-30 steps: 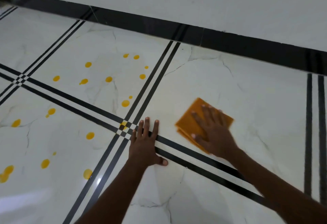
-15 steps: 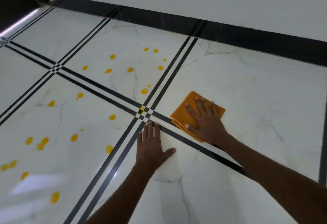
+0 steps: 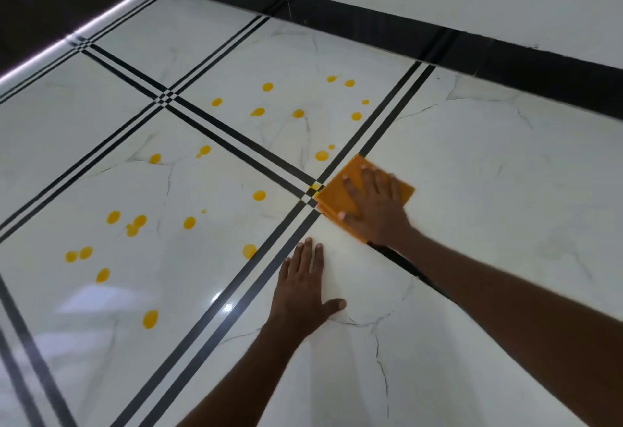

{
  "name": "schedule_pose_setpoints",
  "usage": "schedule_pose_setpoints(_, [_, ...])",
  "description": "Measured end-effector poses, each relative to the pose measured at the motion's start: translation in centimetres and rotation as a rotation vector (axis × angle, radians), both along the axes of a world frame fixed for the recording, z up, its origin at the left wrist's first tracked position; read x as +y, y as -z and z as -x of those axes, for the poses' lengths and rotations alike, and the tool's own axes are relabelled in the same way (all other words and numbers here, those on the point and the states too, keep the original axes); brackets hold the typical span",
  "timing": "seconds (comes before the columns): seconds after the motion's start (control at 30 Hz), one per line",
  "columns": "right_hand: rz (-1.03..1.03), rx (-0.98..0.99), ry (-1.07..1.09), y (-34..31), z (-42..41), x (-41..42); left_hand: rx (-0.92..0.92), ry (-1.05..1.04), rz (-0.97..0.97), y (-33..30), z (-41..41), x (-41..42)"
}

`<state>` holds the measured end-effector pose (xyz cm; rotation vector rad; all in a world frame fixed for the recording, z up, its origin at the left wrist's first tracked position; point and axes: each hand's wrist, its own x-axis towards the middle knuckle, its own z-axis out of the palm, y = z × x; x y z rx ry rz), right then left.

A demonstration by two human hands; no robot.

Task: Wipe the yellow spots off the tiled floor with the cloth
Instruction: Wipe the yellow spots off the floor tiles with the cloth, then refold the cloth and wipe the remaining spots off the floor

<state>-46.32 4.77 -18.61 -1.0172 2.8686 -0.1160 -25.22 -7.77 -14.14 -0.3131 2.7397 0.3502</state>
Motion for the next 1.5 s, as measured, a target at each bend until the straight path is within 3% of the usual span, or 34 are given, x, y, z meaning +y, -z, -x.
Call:
schedule_pose_setpoints(0.07, [-0.025, -0.068, -0.163, -0.9, -3.2, 1.8, -0.034, 0.018, -0.006, 0.2, -1.1, -0.6])
schedule_pose_setpoints(0.13, [-0.018, -0.078, -0.196, -0.9, -3.8, 6.6, -0.044, 0.034, -0.010, 0.3, -2.0, -1.2])
schedule_pose_setpoints(0.27, [-0.066, -0.082, 0.100, -1.4, 1.4, 13.6, -0.053, 0.043, 0.002, 0.4, -2.4, -1.5])
schedule_pose_setpoints(0.37, [-0.025, -0.077, 0.261, -1.8, 7.2, 10.8, -0.078, 0.023, 0.011, 0.1, -1.9, -0.9])
schedule_pose_setpoints(0.43, [-0.026, -0.048, 0.245, -0.7, 8.2, 6.0, -0.112, 0.044, 0.016, 0.0, -1.7, -1.1])
schedule_pose_setpoints(0.53, [-0.067, -0.020, 0.026, -0.6, 2.9, -0.8, -0.234, 0.113, 0.031, -2.1, -0.9, -2.3])
schedule_pose_setpoints(0.67, [-0.136, -0.141, -0.289, -2.8, -4.1, -1.4, -0.429, 0.082, -0.033, -8.5, 1.9, -6.1])
schedule_pose_setpoints(0.8, [-0.317, -0.142, -0.476, -5.0, -7.0, -0.9, -0.442, 0.125, 0.128, -15.6, 2.1, -9.7])
schedule_pose_setpoints(0.87, [-0.376, -0.272, -0.493, -7.6, -6.8, -1.2, -0.447, 0.084, 0.116, -18.2, 1.2, -10.5])
schedule_pose_setpoints(1.0, [-0.133, -0.410, -0.266, -14.1, -5.5, -1.3, -0.427, 0.035, 0.006, -20.8, -0.1, -10.9])
schedule_pose_setpoints(1.1, [0.026, -0.488, -0.125, -18.8, -5.0, -1.6, -0.296, 0.008, -0.109, -21.5, 0.1, -10.2])
schedule_pose_setpoints(1.33, [0.475, -0.847, 0.272, -28.4, -6.3, -2.3, 0.080, -0.351, -0.815, -23.2, 1.4, -8.2])
schedule_pose_setpoints(1.43, [0.632, -0.975, 0.359, -30.8, -7.9, -2.8, 0.171, -0.424, -0.958, -24.6, 1.6, -7.3])
schedule_pose_setpoints(1.5, [0.705, -1.008, 0.419, -31.5, -8.7, -3.2, 0.234, -0.468, -0.948, -25.2, 1.7, -6.7])
